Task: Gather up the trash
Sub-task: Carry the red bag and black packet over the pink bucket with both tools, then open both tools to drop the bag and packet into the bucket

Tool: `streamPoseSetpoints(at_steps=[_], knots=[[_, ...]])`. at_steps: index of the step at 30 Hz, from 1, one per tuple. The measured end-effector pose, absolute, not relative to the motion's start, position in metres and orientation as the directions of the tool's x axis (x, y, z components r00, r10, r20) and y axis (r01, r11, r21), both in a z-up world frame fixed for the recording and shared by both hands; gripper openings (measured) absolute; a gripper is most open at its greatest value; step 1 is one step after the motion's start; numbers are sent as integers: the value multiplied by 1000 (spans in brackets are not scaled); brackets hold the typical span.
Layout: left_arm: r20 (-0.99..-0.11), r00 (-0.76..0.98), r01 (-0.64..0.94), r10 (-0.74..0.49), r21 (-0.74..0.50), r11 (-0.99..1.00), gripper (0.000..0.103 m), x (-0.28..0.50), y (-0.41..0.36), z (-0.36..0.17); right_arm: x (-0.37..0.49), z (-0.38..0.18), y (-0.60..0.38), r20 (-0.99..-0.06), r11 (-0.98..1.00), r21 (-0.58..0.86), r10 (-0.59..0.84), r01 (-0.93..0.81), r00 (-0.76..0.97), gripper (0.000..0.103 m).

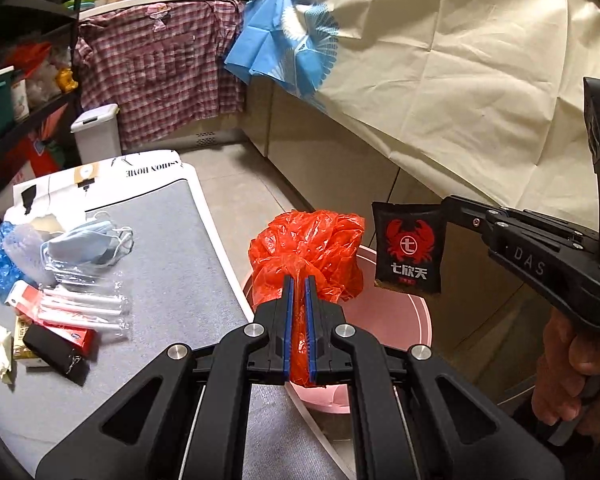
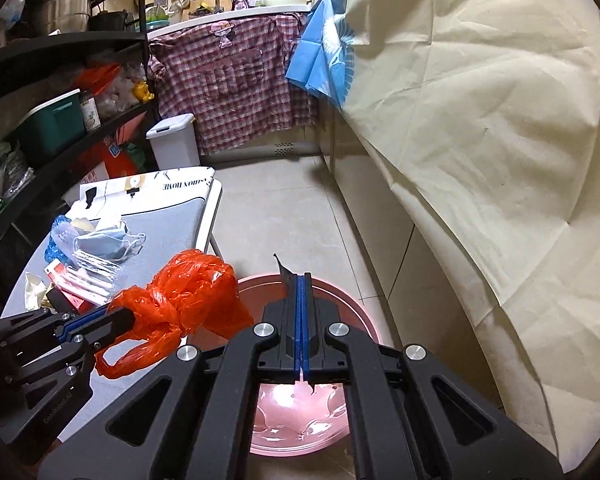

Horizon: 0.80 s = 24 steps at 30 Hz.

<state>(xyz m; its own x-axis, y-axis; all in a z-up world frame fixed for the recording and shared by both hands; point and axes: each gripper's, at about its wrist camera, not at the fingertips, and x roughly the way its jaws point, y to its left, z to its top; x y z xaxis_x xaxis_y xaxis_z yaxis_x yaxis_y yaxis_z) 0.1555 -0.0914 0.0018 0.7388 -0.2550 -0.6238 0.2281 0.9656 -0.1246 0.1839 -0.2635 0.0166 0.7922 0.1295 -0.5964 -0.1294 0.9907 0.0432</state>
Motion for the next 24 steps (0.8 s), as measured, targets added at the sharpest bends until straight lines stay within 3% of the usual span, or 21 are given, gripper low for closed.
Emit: streamPoseSetpoints(at_steps=[11, 13, 14, 15, 16, 18, 24], knots=[[-646, 719, 244, -257, -111, 963, 7, 159, -101, -7, 187, 14, -267, -605, 992, 51, 122, -114, 787, 3], [-644, 723, 241, -250, -105, 965, 16, 157, -101, -6, 190, 13, -268, -613, 993, 48, 112, -105, 782, 5], [-643, 724, 240, -250, -106, 965, 26, 157, -101, -6, 190, 11, -267, -619, 994, 45, 109, -103, 778, 6], [-638, 729, 234, -248, -108, 966, 32, 156, -99, -5, 191, 10, -266, -623, 994, 43, 109, -105, 774, 15], [-634, 734, 229, -245, -110, 967, 32, 155, -97, -4, 190, 10, -265, -624, 994, 40, 105, -103, 774, 30], [-631, 736, 223, -245, -117, 968, 32, 154, -94, -1, 188, 12, -264, -610, 995, 26, 92, -96, 787, 44], [-614, 755, 205, -231, -114, 972, 32, 149, -83, 6, 184, 16, -262, -589, 995, 23, 92, -98, 803, 44]])
